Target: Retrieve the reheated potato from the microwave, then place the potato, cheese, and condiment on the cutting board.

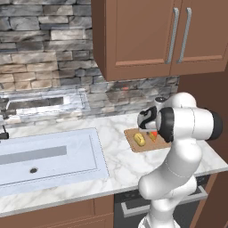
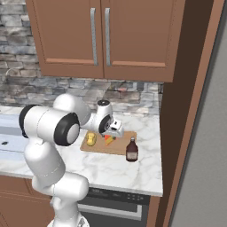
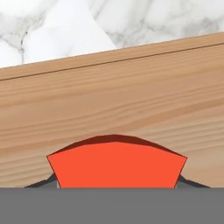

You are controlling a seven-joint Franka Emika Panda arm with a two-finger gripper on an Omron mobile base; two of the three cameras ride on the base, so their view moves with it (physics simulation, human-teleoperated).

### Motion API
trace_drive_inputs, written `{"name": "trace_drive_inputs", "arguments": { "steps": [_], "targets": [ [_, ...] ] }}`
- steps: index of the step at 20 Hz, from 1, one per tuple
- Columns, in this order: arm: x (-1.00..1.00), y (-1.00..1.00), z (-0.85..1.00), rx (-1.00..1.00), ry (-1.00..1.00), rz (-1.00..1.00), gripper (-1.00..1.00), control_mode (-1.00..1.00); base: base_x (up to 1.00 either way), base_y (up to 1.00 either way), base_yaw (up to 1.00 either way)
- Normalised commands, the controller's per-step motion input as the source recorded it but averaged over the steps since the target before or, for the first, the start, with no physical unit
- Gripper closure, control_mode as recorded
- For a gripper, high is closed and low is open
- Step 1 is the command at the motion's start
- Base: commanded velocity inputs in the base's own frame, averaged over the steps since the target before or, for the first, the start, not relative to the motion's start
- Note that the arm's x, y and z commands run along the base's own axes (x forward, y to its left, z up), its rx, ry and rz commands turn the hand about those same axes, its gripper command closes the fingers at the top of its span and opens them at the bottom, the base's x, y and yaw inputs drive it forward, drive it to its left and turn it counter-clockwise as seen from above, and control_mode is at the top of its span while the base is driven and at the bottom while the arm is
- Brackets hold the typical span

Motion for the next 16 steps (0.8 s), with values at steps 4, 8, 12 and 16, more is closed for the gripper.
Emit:
{"name": "trace_drive_inputs", "arguments": {
  "steps": [4,8,12,16],
  "targets": [
    [0.17,0.02,-0.11,0.04,0.00,0.00,1.00,-1.00,0.00,0.00,0.00],
    [0.14,0.03,-0.08,0.04,0.00,0.00,1.00,-1.00,0.00,0.00,0.00],
    [0.01,0.06,-0.05,0.07,0.00,0.00,1.00,-1.00,0.00,0.00,0.00],
    [0.00,0.10,-0.07,0.06,0.01,0.00,1.00,-1.00,0.00,0.00,0.00]
  ]
}}
